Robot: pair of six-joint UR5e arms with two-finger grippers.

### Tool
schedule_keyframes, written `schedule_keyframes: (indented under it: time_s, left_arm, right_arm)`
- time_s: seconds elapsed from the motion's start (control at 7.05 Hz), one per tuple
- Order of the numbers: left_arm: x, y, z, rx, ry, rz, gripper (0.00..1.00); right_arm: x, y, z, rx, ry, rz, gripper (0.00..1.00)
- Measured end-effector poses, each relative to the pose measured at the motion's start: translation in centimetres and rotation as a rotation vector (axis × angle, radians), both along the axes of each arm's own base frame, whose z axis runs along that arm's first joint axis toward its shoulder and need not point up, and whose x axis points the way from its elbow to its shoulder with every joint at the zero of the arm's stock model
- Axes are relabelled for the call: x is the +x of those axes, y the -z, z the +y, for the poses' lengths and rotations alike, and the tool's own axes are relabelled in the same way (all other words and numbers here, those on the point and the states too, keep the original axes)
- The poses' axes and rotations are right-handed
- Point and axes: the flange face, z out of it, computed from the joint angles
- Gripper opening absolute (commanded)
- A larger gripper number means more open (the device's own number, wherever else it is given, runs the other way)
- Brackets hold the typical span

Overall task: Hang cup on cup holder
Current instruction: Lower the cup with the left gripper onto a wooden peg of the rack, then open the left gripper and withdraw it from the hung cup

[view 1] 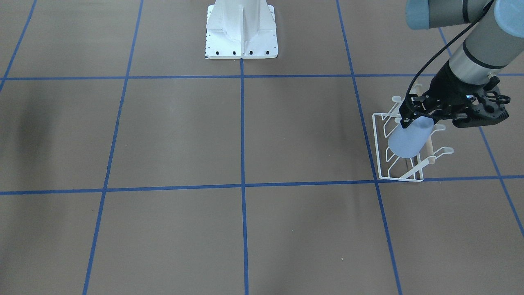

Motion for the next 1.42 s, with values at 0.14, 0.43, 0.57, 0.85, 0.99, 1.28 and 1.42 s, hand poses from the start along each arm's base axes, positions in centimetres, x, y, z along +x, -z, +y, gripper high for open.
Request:
schedule_keyframes:
  time_s: [0.14,0.43,0.57,0.85,0.99,1.28,1.42]
  left_arm:
    - [0.2,-0.6,-0.4,0.000,0.000,0.000,0.00]
    - [0.7,-1.7,-1.1,-0.008,-0.001,-0.004,0.64]
    - [1.0,-2.5,-1.6,-0.006,-0.001,-0.003,0.98]
    - [1.3,-3.8,-2.2,0.012,0.000,0.008,0.99]
    - [1.3,-4.3,-2.1,0.019,-0.001,0.010,0.99]
    - [0.8,-5.2,-1.8,0.045,-0.005,0.017,0.99]
    - [-0.9,-6.4,-1.6,0.081,-0.010,0.015,0.99]
  right_arm:
    - [0.0,-0.1,0.0,-0.002,0.000,0.000,1.00]
    - [0.0,-0.2,0.0,-0.003,0.000,0.001,1.00]
    - [0.0,-0.2,0.0,-0.003,0.000,0.001,1.00]
    - [0.0,0.0,0.1,0.000,0.000,0.000,1.00]
    - [0.0,0.1,0.1,0.003,0.000,-0.001,1.00]
    - [-0.8,0.8,0.3,0.020,0.016,0.002,1.00]
    - [-1.3,0.7,0.3,0.020,0.023,0.004,1.00]
